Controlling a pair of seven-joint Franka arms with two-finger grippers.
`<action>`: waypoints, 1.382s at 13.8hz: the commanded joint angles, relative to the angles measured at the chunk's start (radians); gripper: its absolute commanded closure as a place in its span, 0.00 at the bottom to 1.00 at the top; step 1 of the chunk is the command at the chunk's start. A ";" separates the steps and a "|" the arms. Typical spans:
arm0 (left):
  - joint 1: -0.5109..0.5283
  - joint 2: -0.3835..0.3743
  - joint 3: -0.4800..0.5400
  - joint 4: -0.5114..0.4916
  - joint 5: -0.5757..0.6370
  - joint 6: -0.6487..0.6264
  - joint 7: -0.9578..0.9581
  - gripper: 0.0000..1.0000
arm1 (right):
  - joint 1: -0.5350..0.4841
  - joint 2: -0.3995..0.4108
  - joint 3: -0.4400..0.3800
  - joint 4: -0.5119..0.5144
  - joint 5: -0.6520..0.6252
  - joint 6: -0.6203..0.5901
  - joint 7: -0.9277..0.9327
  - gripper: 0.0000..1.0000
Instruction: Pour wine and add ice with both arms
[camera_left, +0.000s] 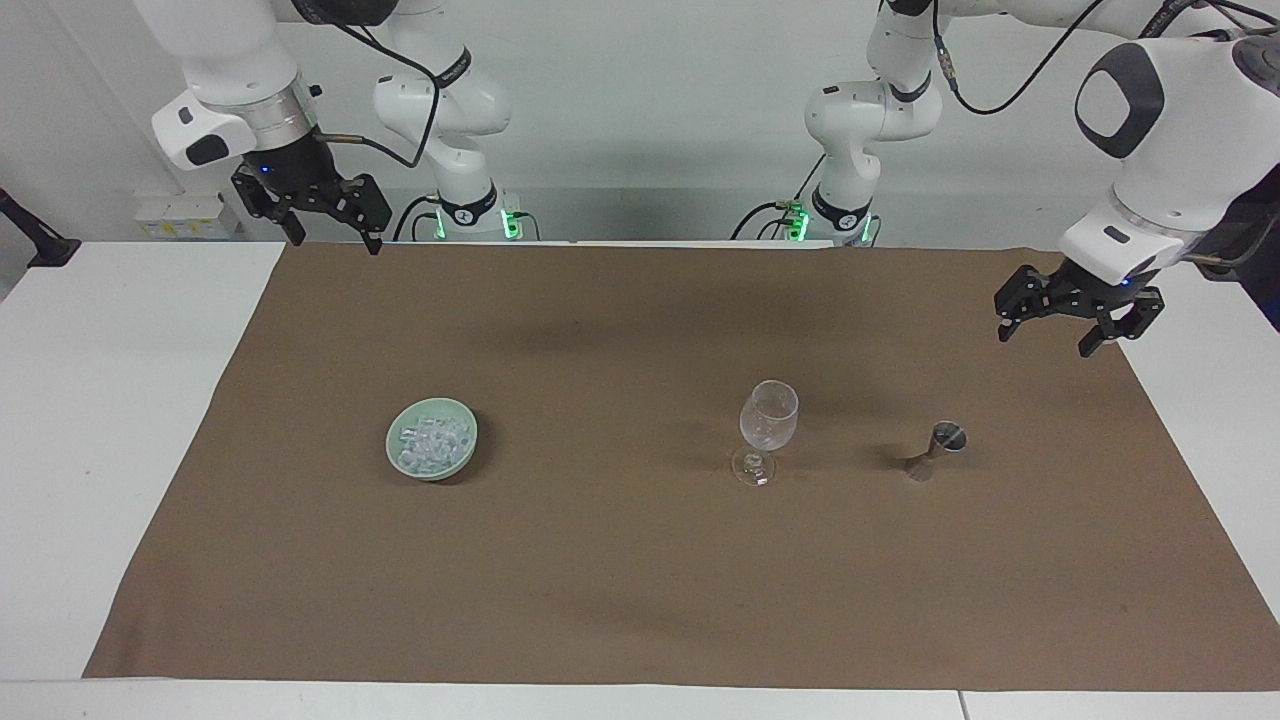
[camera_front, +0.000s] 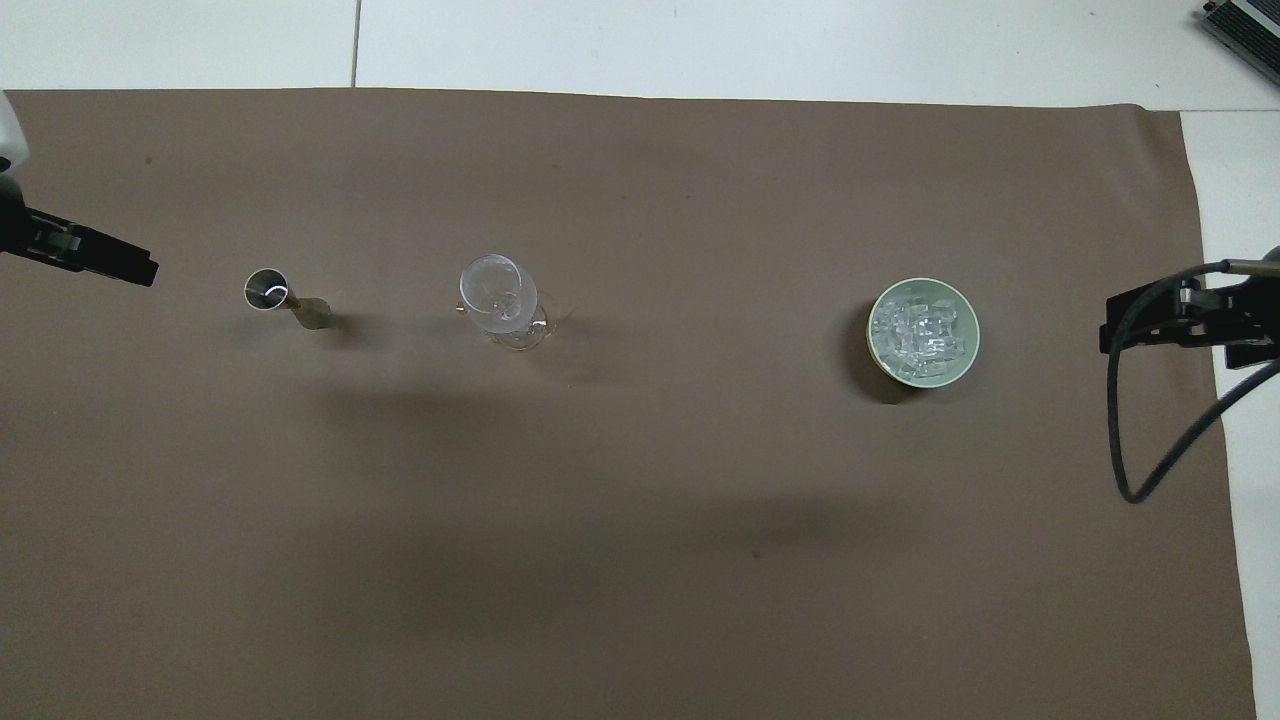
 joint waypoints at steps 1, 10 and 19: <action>0.023 0.000 -0.001 -0.018 -0.027 0.015 0.081 0.00 | -0.020 -0.018 0.005 -0.022 0.021 0.016 -0.018 0.00; 0.225 0.119 -0.001 -0.022 -0.338 0.070 0.732 0.00 | -0.018 -0.020 0.005 -0.022 0.021 0.012 -0.021 0.00; 0.408 0.358 -0.012 -0.029 -0.781 -0.008 1.567 0.00 | -0.018 -0.018 0.005 -0.022 0.021 0.016 -0.018 0.00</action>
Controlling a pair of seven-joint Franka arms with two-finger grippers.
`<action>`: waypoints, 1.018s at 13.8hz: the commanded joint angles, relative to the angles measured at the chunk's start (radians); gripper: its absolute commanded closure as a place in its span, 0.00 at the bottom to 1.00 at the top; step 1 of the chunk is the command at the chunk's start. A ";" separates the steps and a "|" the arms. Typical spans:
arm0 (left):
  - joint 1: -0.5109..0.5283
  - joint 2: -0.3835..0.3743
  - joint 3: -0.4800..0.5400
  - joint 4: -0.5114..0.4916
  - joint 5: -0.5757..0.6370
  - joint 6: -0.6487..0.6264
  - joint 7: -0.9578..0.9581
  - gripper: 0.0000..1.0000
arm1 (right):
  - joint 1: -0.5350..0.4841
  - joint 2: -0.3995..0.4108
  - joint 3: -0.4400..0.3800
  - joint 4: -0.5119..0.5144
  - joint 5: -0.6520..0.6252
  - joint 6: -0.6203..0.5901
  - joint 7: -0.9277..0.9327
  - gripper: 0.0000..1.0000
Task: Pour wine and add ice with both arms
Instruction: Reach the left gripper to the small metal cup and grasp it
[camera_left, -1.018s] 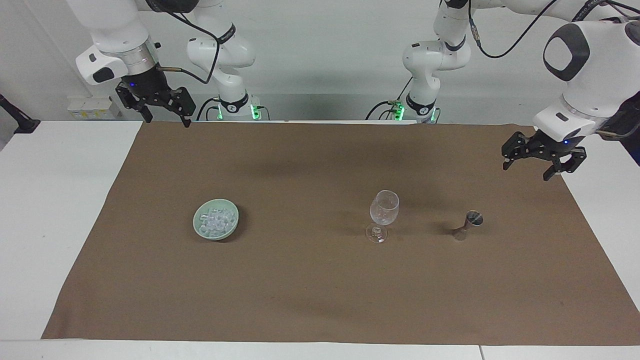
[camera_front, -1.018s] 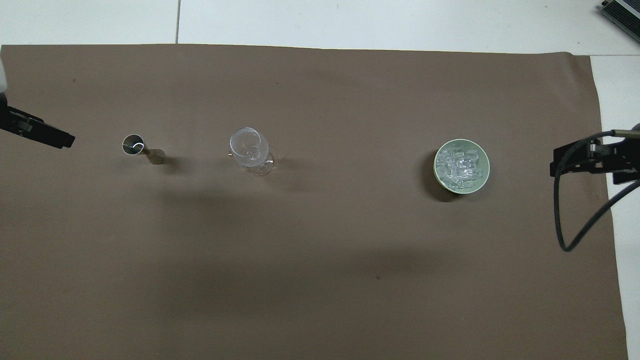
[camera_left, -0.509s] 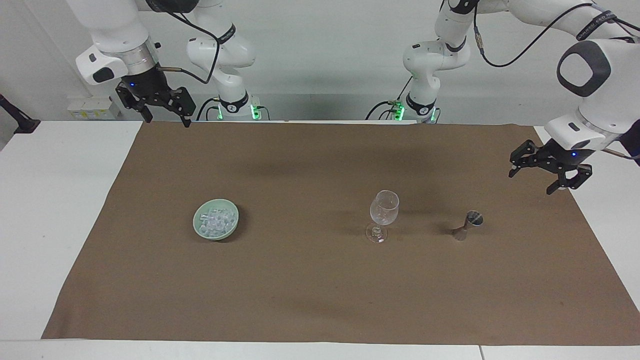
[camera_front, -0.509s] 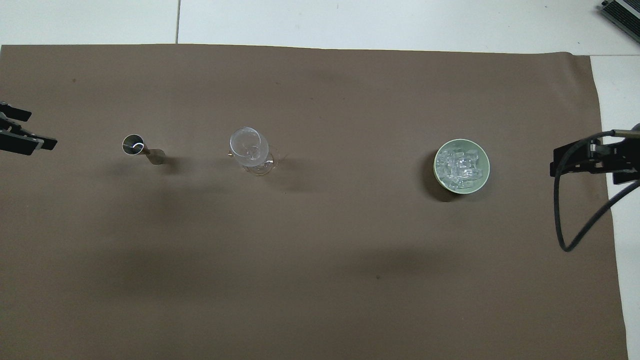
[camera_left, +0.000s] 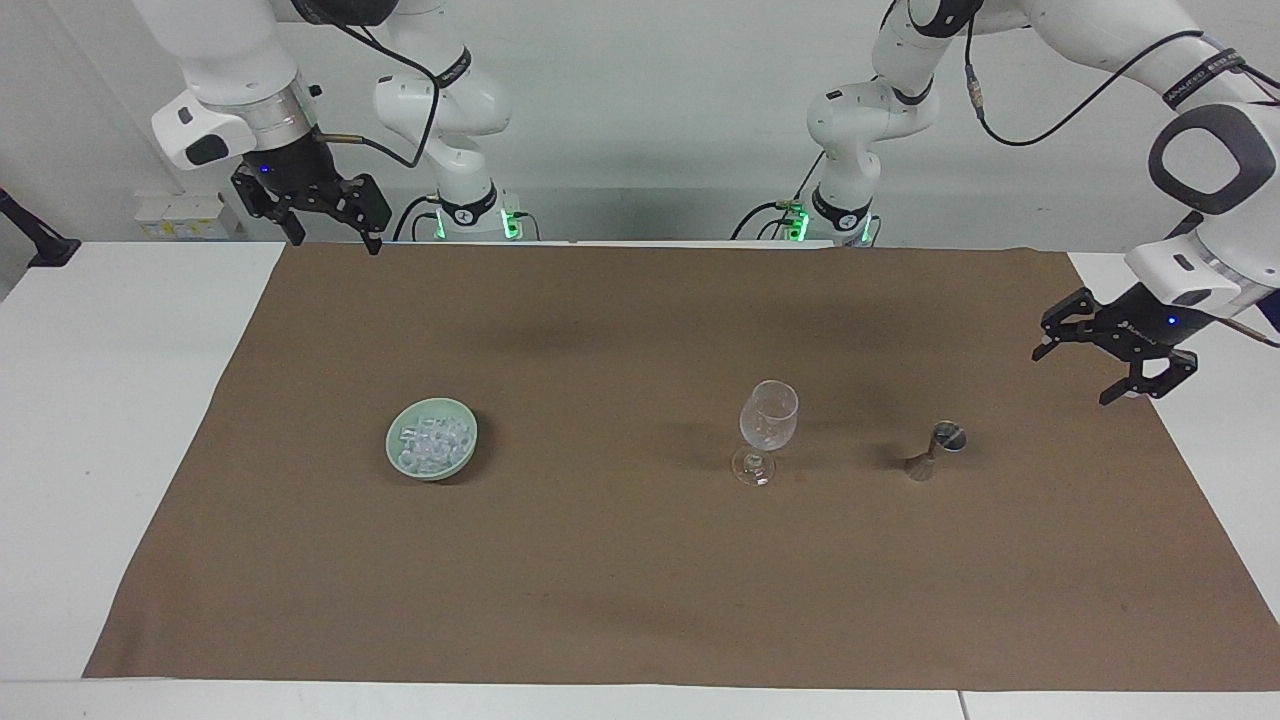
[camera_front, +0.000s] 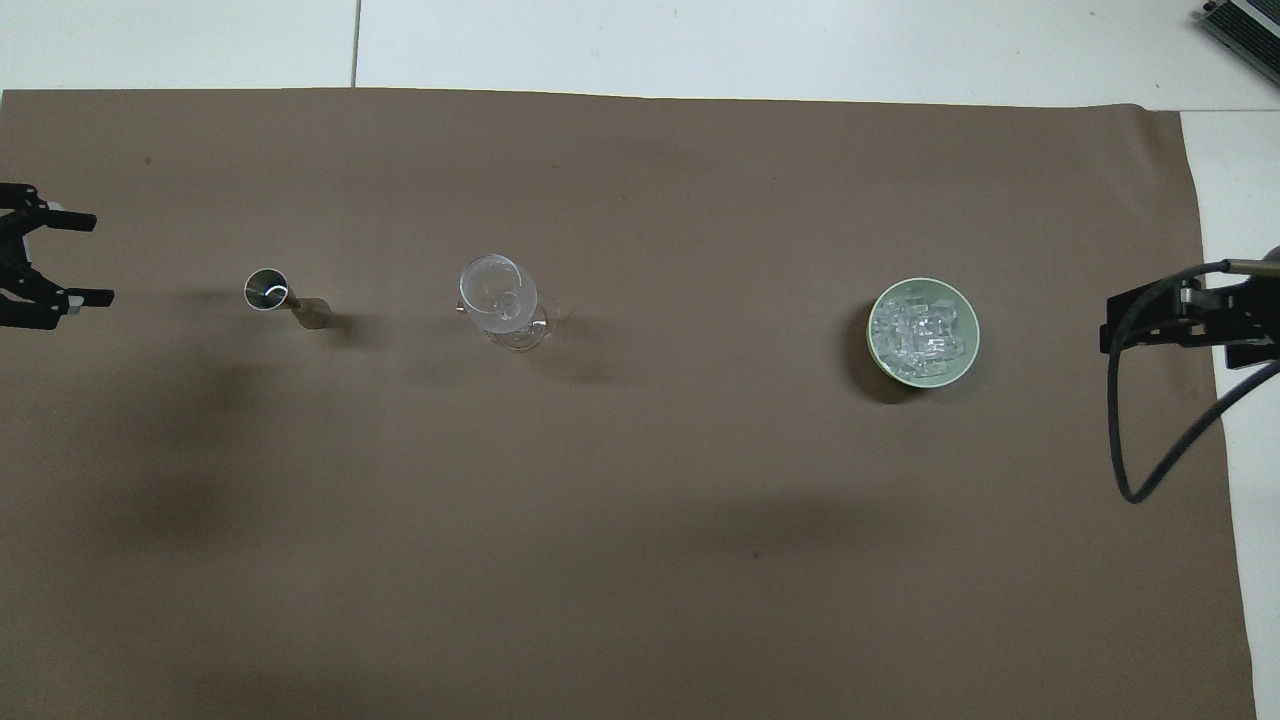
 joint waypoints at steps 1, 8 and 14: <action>0.041 0.066 -0.023 -0.003 -0.068 -0.112 0.144 0.00 | -0.018 -0.018 0.005 -0.022 0.021 0.016 -0.018 0.00; 0.133 0.233 -0.165 0.003 -0.231 -0.157 0.334 0.00 | -0.018 -0.020 0.005 -0.022 0.021 0.016 -0.018 0.00; 0.158 0.342 -0.210 0.001 -0.350 -0.225 0.437 0.00 | -0.020 -0.018 0.005 -0.022 0.021 0.016 -0.018 0.00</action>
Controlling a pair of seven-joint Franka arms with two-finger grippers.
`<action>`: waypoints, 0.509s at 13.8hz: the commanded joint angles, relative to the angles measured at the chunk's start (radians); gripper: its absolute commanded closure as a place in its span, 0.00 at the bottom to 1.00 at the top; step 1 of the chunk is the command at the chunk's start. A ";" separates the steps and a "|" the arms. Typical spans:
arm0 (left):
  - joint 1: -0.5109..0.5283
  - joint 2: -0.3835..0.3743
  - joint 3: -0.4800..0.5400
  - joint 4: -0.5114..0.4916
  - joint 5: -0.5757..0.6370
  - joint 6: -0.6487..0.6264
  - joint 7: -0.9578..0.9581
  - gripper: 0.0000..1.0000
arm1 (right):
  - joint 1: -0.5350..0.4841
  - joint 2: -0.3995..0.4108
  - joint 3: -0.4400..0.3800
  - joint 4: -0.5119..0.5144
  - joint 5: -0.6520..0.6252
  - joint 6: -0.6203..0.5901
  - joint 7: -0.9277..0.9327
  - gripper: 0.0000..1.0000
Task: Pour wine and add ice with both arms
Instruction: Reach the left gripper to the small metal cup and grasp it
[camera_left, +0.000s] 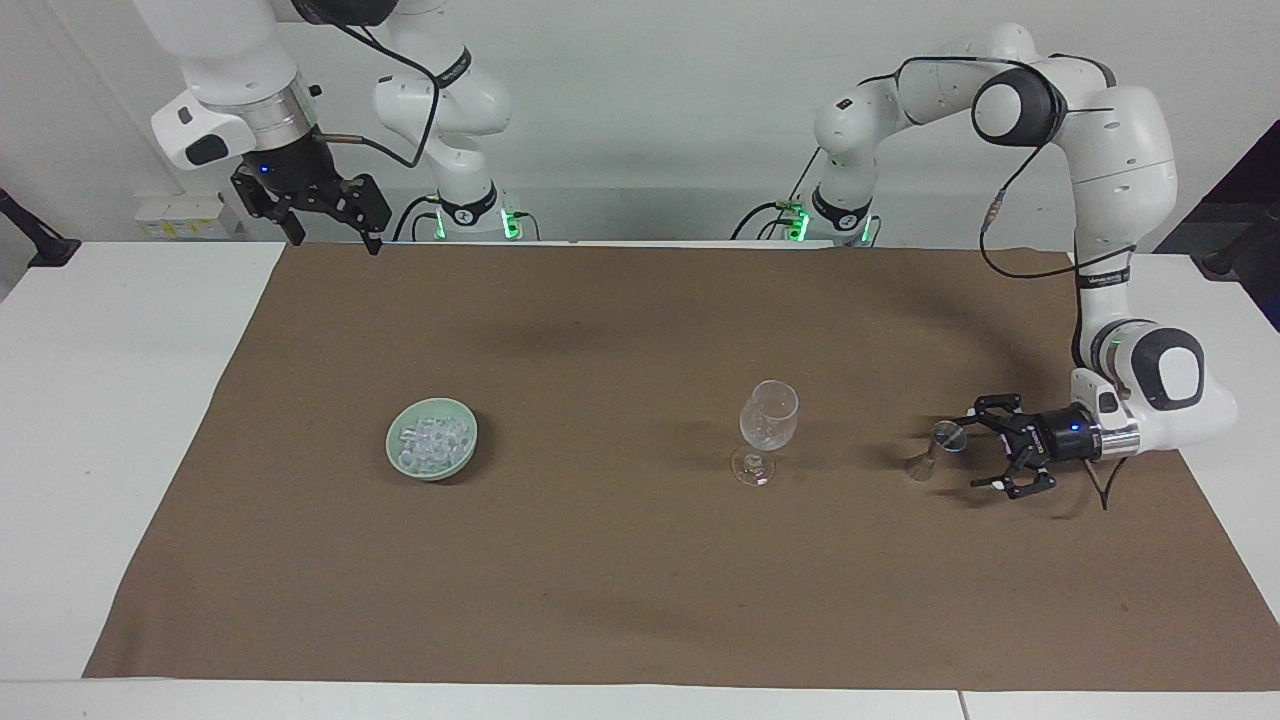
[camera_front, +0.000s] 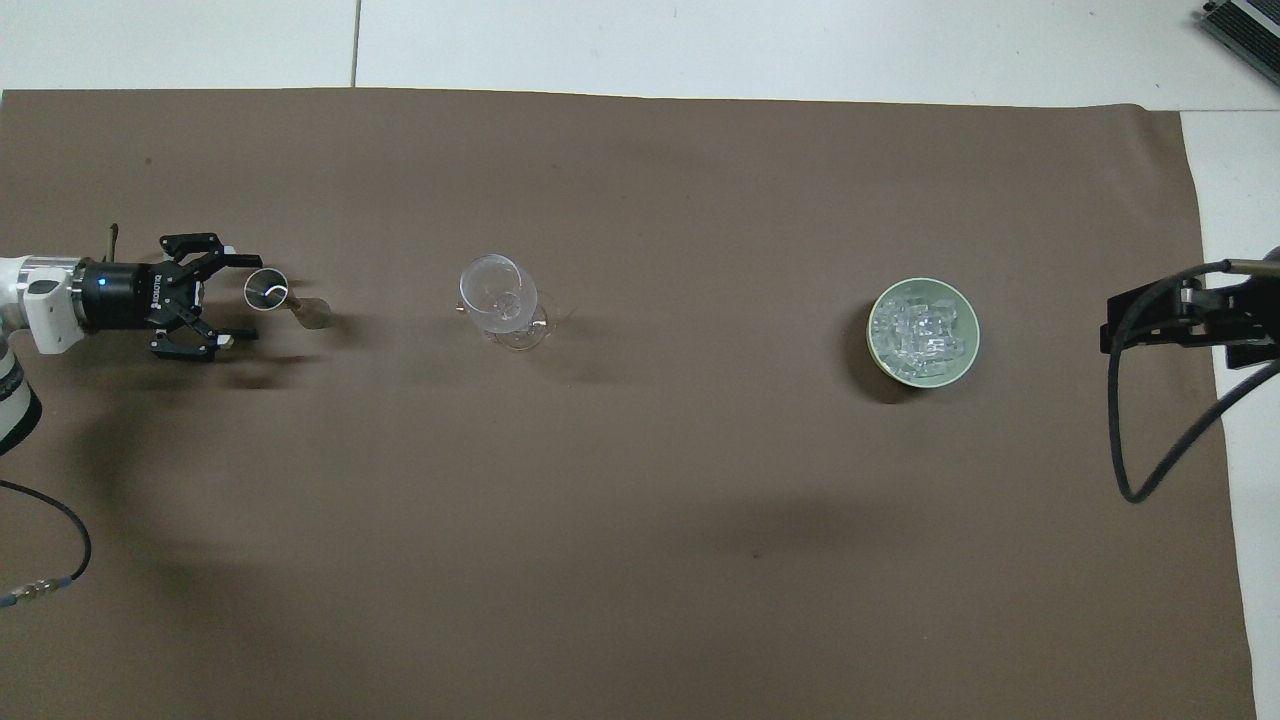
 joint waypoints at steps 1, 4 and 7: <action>0.023 0.035 -0.020 0.010 -0.070 -0.057 0.052 0.00 | -0.015 -0.020 0.005 -0.022 0.021 0.016 -0.018 0.00; 0.042 0.044 -0.043 0.004 -0.142 -0.060 0.169 0.00 | -0.017 -0.018 0.005 -0.022 0.021 0.016 -0.018 0.00; 0.025 0.067 -0.043 -0.014 -0.145 -0.060 0.190 0.00 | -0.015 -0.020 0.005 -0.022 0.021 0.016 -0.018 0.00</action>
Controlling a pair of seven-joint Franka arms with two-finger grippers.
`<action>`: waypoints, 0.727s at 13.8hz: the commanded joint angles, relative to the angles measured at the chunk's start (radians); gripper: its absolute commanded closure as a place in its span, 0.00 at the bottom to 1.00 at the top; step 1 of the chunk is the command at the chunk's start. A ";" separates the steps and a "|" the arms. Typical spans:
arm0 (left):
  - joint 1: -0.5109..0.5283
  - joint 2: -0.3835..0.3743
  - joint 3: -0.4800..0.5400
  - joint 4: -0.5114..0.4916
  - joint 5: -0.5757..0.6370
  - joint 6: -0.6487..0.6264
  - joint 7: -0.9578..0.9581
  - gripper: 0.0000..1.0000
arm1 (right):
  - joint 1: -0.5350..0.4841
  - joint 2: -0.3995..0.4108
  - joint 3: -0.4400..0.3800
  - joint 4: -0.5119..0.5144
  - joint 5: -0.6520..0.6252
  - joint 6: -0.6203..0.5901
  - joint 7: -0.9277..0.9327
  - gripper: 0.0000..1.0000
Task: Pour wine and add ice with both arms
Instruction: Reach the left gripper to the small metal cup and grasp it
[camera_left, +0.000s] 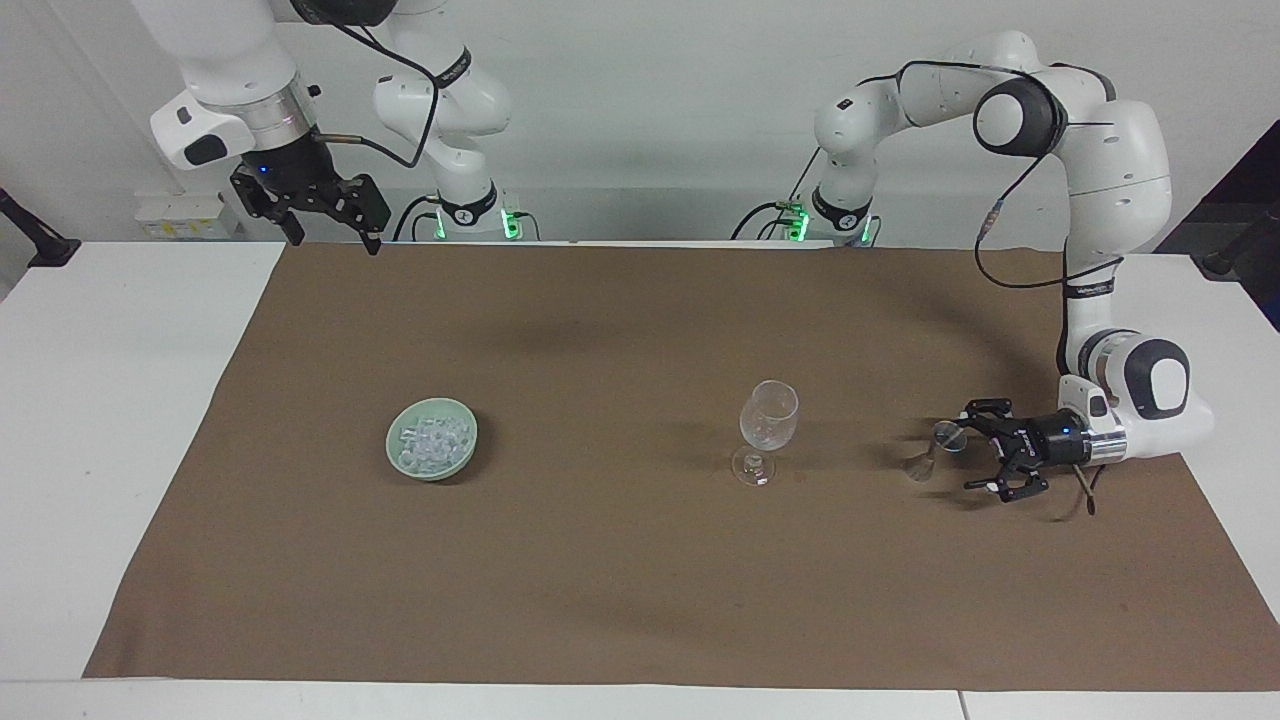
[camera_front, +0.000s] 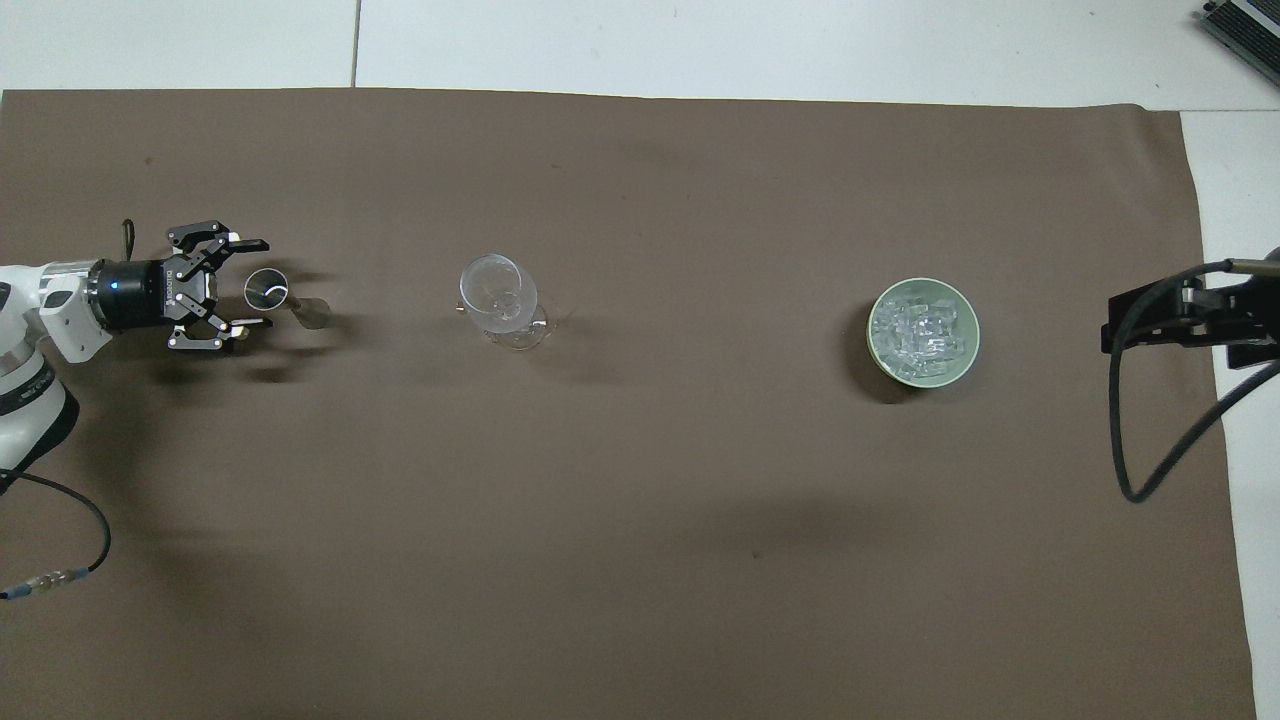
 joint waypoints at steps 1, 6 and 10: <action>0.002 0.020 -0.008 -0.009 -0.020 -0.018 0.064 0.00 | -0.015 -0.018 0.005 -0.022 0.021 0.016 -0.018 0.00; -0.010 0.031 -0.008 -0.024 -0.024 -0.015 0.083 0.14 | -0.016 -0.018 0.005 -0.022 0.021 0.016 -0.018 0.00; -0.003 0.030 -0.003 -0.024 -0.020 -0.013 0.072 0.39 | -0.016 -0.018 0.005 -0.022 0.021 0.016 -0.018 0.00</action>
